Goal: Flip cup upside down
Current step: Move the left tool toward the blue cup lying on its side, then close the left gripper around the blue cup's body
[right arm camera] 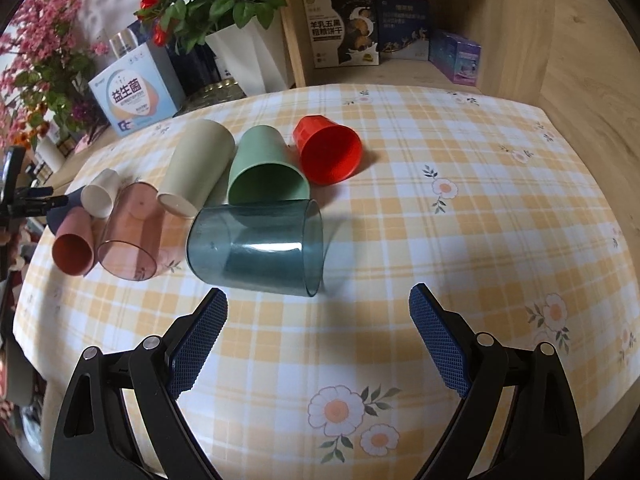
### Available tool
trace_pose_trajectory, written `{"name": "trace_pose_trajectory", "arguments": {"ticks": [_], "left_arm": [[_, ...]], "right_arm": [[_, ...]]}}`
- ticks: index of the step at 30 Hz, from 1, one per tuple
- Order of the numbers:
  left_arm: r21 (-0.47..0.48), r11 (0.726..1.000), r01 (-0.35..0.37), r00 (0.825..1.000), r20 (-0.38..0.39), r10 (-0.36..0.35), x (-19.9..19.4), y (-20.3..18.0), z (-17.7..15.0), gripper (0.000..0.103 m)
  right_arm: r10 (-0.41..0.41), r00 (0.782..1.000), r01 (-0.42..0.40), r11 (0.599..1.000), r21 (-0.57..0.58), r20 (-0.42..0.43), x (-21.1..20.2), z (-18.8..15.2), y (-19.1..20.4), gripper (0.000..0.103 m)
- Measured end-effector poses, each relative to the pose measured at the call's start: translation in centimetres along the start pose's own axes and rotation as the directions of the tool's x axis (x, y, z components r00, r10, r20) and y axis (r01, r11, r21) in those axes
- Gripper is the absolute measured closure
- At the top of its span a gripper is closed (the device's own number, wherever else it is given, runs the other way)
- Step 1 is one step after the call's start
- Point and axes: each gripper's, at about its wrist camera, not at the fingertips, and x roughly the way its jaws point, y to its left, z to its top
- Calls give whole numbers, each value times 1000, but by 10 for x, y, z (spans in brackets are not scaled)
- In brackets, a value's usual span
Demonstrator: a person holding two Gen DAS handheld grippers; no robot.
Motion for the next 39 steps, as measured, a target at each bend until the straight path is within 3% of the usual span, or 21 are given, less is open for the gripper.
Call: {"name": "trace_pose_trajectory", "arguments": {"ticks": [3,6,9,12,16,19,21,23,25,27,28,32,37,39], "left_arm": [[-63,998,4,1000,1,-4,4,8,0,16],[-102,995,-15,999,-45,10,13,17,2,21],[-88,995,-44,995,-90,36,22,21,5,24],[-60,998,-37,997,-71,33,23,20,15,24],[-164,985,50,998,42,-44,8,40,38,23],[-305,945,117,989,120,-84,11,68,63,21],[-413,899,147,988,97,-117,28,88,76,21],[-463,862,206,979,95,-183,41,96,85,21],[-399,890,221,975,87,-203,48,89,95,21],[-293,933,208,978,37,-206,58,75,100,21],[-262,942,209,977,6,-215,62,71,97,21],[-177,962,209,975,-32,-218,65,57,84,21],[-57,988,143,985,-87,-147,68,40,67,21],[-25,992,122,986,-111,-124,71,33,65,26]], "right_arm": [[0,1000,0,1000,-5,-4,2,2,2,14],[2,1000,-2,1000,3,-18,6,2,2,14],[1,1000,-1,1000,3,-31,9,2,4,14],[2,999,-2,1000,1,-44,11,2,6,14],[-1,999,1,1000,-2,-42,11,5,6,14],[-17,999,17,1000,-6,-52,15,7,7,14],[-20,997,19,1000,-8,-69,19,9,8,14],[-21,997,20,1000,-17,-76,21,12,10,14],[-28,998,27,1000,-13,-65,21,15,9,14],[-30,997,30,1000,2,-71,25,16,8,14],[-27,996,28,1000,6,-82,27,16,8,14],[-18,994,17,1000,-11,-110,35,11,12,14],[12,992,-15,1000,-19,-123,38,8,20,14],[15,993,-17,1000,-14,-119,37,7,20,14]]}}
